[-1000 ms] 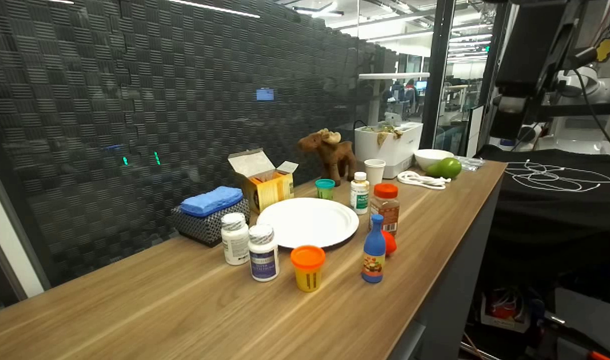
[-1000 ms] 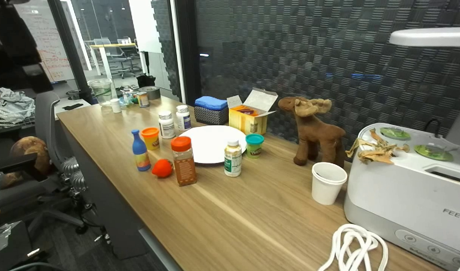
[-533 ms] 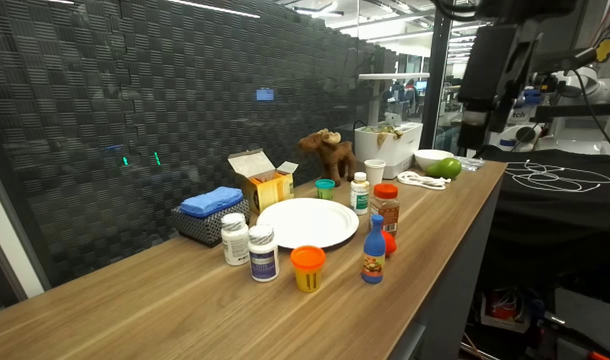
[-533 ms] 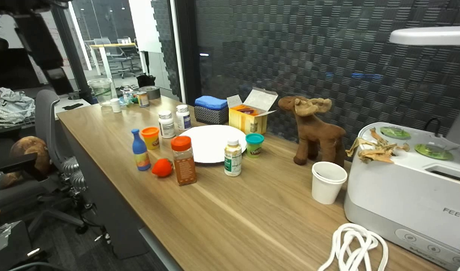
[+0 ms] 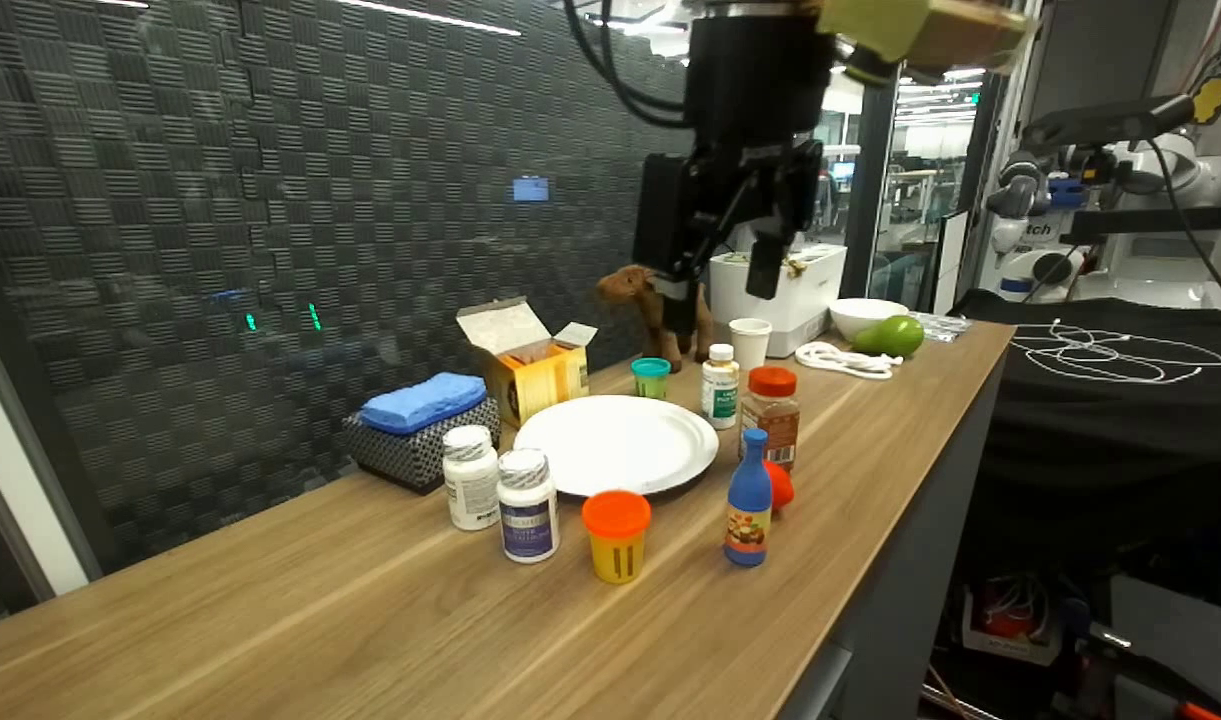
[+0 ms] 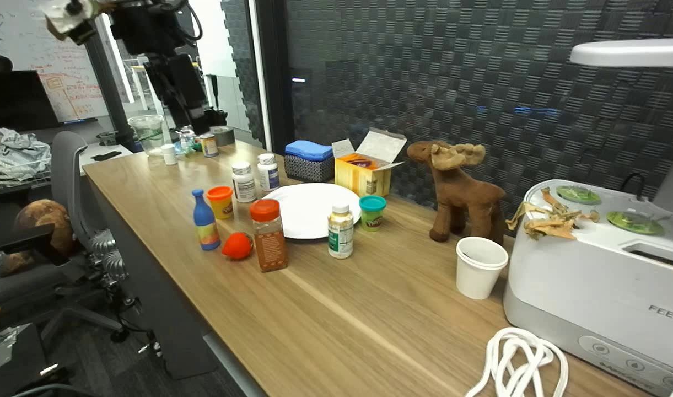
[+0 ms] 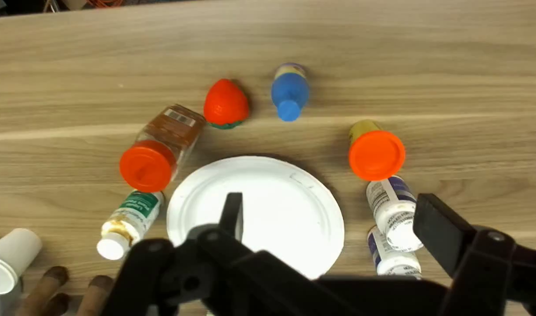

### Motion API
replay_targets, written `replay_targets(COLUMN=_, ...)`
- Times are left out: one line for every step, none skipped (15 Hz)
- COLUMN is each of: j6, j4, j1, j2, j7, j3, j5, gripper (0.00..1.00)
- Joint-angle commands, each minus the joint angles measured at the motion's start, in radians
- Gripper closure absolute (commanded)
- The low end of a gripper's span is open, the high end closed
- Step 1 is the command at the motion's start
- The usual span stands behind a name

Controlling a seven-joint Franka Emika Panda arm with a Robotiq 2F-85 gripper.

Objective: Pick up all the items surrounding the white plate and arrange them on the plate

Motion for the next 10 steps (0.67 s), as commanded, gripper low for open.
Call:
replay_targets(j6=0.044, j4=0.162, j1=0.028, j2=0.178, j7=0.083, j3=0.007, j5=-0.057, gripper=0.00)
replay_targets(j6=0.073, j4=0.184, j1=0.042, j2=0.212, j7=0.107, j3=0.004, j5=-0.065, gripper=0.00)
replay_targets(j6=0.104, j4=0.206, j1=0.055, j2=0.244, j7=0.134, j3=0.000, j5=-0.076, gripper=0.00)
replay_targets(j6=0.144, j4=0.226, j1=0.070, j2=0.277, j7=0.166, j3=-0.002, j5=-0.089, gripper=0.00)
replay_targets(j6=0.161, j4=0.249, j1=0.087, j2=0.308, j7=0.192, j3=-0.007, j5=-0.104, gripper=0.00)
replay_targets(j6=0.180, j4=0.271, j1=0.105, j2=0.338, j7=0.221, j3=-0.011, j5=-0.128, gripper=0.00)
replay_targets(j6=0.210, j4=0.286, j1=0.123, j2=0.364, j7=0.262, j3=-0.018, j5=-0.171, gripper=0.00)
replay_targets(j6=0.220, j4=0.303, j1=0.140, j2=0.392, j7=0.288, j3=-0.029, j5=-0.207, gripper=0.00)
replay_targets(j6=0.225, j4=0.322, j1=0.157, j2=0.419, j7=0.313, j3=-0.039, j5=-0.234, gripper=0.00)
replay_targets(j6=0.228, j4=0.339, j1=0.173, j2=0.445, j7=0.333, j3=-0.051, j5=-0.260, gripper=0.00)
